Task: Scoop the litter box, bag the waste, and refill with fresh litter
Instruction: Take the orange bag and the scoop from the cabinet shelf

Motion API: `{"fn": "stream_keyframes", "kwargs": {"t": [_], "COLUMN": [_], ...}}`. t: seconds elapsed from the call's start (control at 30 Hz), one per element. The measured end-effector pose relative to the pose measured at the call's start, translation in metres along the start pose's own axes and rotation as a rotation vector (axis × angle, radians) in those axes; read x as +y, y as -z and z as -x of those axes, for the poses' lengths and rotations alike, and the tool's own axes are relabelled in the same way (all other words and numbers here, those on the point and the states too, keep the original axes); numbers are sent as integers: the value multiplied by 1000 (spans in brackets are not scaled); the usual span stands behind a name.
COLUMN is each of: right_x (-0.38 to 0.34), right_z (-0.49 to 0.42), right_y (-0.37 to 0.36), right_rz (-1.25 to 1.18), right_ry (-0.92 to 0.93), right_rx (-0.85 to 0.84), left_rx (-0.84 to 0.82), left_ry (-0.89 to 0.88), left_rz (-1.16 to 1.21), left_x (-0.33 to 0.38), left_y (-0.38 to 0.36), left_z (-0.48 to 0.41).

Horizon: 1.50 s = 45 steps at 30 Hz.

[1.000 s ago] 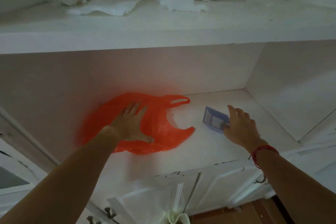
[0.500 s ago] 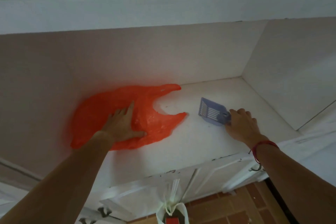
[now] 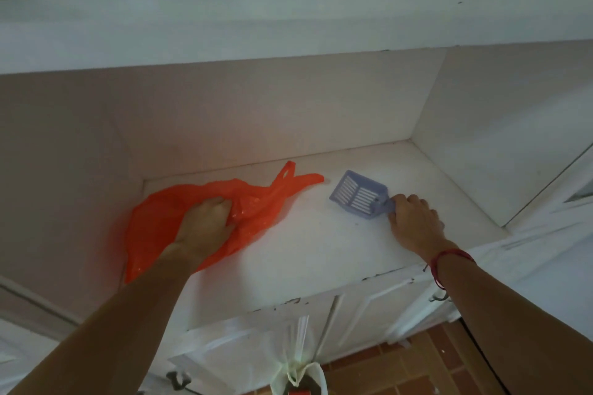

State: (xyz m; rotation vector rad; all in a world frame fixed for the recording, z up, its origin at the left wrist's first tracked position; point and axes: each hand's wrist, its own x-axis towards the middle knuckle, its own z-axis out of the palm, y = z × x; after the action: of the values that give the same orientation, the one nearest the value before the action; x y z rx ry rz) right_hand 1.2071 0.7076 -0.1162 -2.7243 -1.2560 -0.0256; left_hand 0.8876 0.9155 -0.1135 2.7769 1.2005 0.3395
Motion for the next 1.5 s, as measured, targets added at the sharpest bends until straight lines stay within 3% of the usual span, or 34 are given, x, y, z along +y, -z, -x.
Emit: {"fn": "stream_keyframes", "kwargs": {"t": [0.37,0.83,1.1,1.5], "right_x": [-20,13,75,147], "right_z": [11,29,66,205], "right_y": [51,69,79,68], "right_rz": [-165,-152,-126,-90], "right_ry": [142,121,1,-408], "right_rx": [214,242,261,263], "left_rx": [97,128,98,-26], "left_ry": [-65,-134,-295,-698], "left_rz": [8,-10,33,97], "left_x": [32,77,137,227], "left_y": [59,72,62,16], "left_z": [20,28,17,16]}}
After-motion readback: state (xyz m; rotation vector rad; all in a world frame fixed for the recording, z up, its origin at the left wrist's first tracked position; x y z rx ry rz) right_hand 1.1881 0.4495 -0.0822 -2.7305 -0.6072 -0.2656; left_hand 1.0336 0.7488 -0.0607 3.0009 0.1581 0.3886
